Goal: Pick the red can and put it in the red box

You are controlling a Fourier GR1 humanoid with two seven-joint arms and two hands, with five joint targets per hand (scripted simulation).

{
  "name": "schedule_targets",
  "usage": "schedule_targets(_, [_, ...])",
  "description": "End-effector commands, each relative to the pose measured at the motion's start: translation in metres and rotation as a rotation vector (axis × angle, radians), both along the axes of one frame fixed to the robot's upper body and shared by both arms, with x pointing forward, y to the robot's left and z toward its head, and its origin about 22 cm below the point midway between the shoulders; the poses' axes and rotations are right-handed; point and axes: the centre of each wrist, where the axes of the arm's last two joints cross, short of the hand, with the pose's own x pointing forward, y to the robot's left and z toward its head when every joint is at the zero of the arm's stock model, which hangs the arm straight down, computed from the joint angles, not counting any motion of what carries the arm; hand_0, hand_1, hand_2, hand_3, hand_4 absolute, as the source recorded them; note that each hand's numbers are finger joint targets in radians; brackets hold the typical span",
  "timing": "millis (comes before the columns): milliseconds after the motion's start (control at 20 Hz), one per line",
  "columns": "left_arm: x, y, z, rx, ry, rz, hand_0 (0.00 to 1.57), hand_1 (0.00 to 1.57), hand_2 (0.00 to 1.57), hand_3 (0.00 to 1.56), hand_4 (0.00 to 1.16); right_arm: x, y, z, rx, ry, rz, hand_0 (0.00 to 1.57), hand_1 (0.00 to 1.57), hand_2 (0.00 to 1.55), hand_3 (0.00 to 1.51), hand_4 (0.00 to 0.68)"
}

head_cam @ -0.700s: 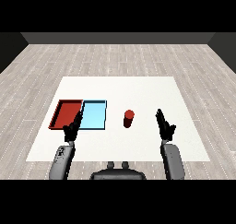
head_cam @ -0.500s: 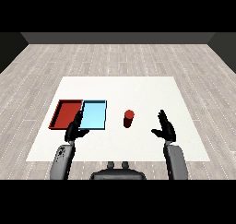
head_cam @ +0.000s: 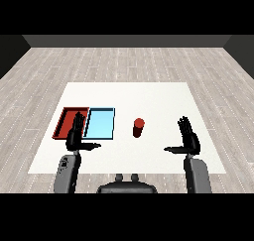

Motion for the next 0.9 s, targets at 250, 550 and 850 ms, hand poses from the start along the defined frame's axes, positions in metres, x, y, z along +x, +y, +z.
schedule_targets(250, [-0.005,0.014,-0.009,-0.041,-0.08,-0.027,0.0,0.0,0.0,0.0,0.0,0.004,-0.014,-0.023,0.005,-0.072,0.017,0.0,0.0,0.0,0.0,0.0])
schedule_targets(550, [0.011,-0.01,-0.014,-0.039,-0.078,-0.025,0.0,0.0,0.0,0.0,0.0,0.005,0.001,-0.024,0.044,-0.044,0.032,0.0,0.0,0.0,0.0,0.0])
schedule_targets(850, [-0.02,-0.003,-0.021,-0.065,-0.077,-0.018,0.0,0.0,0.0,0.0,0.0,0.019,0.006,-0.015,0.044,-0.004,0.03,0.0,0.0,0.0,0.0,0.0])
